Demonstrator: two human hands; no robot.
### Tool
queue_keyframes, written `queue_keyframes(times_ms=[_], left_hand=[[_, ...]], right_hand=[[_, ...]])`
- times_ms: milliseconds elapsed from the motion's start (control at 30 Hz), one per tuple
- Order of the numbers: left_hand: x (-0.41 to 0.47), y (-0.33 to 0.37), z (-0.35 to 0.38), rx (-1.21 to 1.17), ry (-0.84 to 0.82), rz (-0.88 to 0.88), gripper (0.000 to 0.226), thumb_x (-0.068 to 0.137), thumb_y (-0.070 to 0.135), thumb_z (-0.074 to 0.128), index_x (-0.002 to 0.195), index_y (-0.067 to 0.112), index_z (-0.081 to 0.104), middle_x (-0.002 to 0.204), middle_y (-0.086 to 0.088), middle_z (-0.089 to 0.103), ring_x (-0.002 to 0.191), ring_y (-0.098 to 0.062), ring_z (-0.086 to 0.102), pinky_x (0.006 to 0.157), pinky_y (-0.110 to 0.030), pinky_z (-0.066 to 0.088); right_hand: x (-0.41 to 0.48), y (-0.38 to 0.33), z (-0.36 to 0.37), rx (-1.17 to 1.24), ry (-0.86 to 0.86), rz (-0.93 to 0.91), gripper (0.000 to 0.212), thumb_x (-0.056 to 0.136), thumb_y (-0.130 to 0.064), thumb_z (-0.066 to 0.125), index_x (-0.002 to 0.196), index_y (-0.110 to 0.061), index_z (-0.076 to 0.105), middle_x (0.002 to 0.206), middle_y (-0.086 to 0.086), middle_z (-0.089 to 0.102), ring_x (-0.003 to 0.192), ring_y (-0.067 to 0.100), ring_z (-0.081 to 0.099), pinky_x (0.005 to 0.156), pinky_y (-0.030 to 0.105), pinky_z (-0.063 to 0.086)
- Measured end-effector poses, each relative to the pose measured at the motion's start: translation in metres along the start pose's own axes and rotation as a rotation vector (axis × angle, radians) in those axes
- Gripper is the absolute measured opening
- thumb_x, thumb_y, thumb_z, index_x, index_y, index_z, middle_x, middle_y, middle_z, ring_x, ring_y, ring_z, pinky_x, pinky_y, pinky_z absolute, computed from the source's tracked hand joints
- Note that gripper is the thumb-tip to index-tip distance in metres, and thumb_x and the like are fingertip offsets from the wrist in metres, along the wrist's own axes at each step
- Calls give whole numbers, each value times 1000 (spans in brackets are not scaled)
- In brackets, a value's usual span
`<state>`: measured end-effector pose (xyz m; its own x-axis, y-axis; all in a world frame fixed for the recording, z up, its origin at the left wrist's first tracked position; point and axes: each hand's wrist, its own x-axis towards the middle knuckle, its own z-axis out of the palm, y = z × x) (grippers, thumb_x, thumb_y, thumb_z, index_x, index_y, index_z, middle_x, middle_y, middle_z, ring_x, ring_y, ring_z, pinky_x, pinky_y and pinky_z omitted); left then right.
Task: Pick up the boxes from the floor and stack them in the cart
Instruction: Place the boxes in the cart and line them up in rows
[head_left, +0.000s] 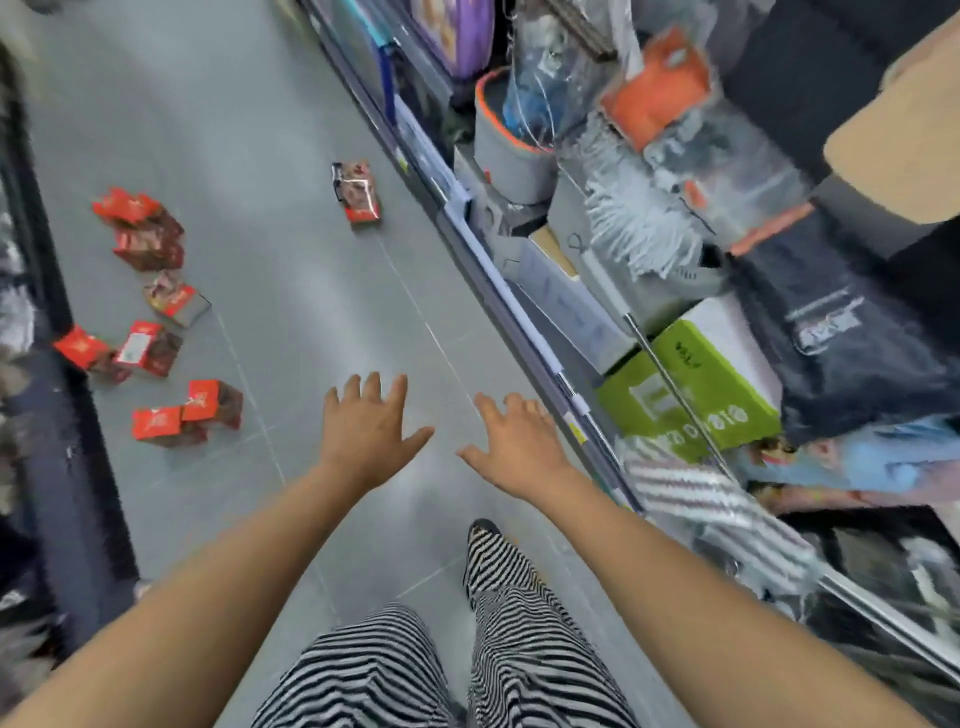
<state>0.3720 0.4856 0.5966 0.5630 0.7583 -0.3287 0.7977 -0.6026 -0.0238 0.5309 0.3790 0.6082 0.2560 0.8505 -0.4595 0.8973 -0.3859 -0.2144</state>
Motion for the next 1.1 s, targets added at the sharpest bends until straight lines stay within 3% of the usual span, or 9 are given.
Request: queue_keyframes(times_ms=[367, 733, 1100], left_hand=[[122, -63, -23, -94, -20, -179, 81, 86, 69, 40, 148, 20, 26, 147, -14, 37, 135, -36, 32, 105, -48, 30], [333, -214, -57, -77, -64, -110, 78, 87, 69, 37, 146, 18, 25, 142, -15, 40, 131, -36, 35, 102, -47, 34], [537, -298, -68, -73, -155, -84, 79, 88, 68, 37, 148, 18, 23, 145, -16, 37, 134, -36, 33, 104, -48, 32]], right_hand=[[166, -9, -60, -70, -118, -43, 73, 91, -59, 47, 148, -19, 25, 141, 20, 37, 129, 38, 34, 103, 49, 34], [400, -81, -135, 15, -148, 150, 72, 90, -59, 48, 146, -18, 27, 141, 20, 38, 132, 37, 31, 102, 44, 32], [619, -103, -191, 30, -155, 120, 74, 90, -58, 49, 147, -17, 26, 143, 20, 36, 131, 38, 34, 102, 45, 34]])
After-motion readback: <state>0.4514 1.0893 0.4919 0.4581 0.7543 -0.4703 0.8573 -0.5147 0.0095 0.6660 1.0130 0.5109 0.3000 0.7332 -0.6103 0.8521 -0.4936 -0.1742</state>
